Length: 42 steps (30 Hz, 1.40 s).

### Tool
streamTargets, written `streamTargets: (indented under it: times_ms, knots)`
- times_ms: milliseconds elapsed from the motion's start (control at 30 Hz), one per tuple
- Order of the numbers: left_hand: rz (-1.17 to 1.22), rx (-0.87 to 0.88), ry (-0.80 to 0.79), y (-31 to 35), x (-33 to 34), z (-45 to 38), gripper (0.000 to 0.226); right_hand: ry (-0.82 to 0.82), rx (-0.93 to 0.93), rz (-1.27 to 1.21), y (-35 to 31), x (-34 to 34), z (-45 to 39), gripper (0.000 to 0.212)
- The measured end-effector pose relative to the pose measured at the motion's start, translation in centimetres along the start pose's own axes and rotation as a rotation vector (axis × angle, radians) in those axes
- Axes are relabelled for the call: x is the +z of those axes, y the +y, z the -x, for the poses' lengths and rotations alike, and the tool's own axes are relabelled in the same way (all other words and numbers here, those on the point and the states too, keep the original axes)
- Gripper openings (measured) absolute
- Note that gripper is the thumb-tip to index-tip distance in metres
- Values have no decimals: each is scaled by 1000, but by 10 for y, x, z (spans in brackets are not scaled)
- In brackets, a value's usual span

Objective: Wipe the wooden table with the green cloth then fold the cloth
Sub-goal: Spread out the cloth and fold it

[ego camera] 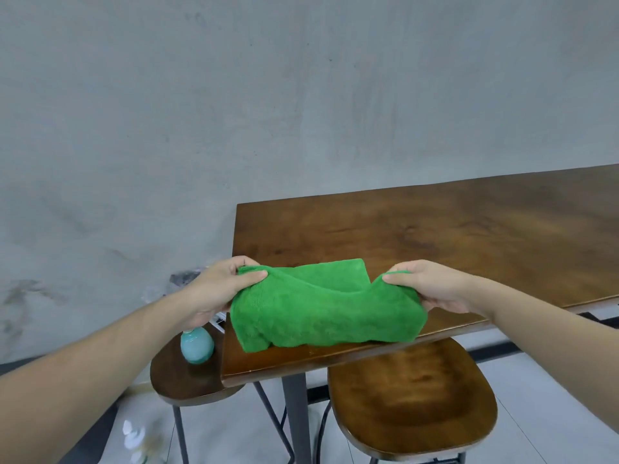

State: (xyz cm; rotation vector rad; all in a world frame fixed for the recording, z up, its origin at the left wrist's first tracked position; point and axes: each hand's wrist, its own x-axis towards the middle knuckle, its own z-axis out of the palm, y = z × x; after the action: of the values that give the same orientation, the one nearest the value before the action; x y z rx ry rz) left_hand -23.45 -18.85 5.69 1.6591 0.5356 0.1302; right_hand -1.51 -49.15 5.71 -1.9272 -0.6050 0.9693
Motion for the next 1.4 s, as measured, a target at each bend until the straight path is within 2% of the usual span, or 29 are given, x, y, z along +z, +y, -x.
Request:
streamTargets:
  times_ms: [267, 367, 533, 633, 700, 800, 900, 1000, 1100, 1167, 1233, 1400]
  knots:
    - [-213, 59, 359, -16, -6, -83, 14, 262, -141, 169, -12, -7, -100, 13]
    - [-425, 74, 414, -26, -7, -109, 14, 284, -149, 339, -12, -12, -136, 11]
    - [-619, 60, 372, -49, -12, -130, 11, 216, -214, 624, -3, -16, -175, 5]
    - [-675, 27, 292, -50, -26, -136, 7, 107, -193, 686, -7, -19, -177, 38]
    - [-668, -37, 200, -46, -34, -139, 13, 64, -136, 722, -11, -21, -179, 49]
    - [-736, -107, 99, -41, -37, -142, 13, 58, -32, 683, -13, -24, -184, 34]
    - [-731, -163, 81, -32, -35, -140, 9, 30, 3, 578, -13, -28, -184, 20]
    - [-589, -205, 69, -23, -36, -134, 14, 14, -15, 325, -14, -36, -173, 21]
    - [-122, -157, 81, -13, -34, -124, 9, 56, -10, 112, -17, -40, -160, 25]
    - [70, -112, 112, -2, -28, -118, 16, 95, -5, -6, -24, -37, -152, 25]
    - [128, -87, 140, 9, -16, -113, 19, 112, -25, -77, -34, -28, -142, 21]
    - [106, -25, 162, 31, 23, -105, 12, 46, -98, -175, -70, 16, -120, 17]
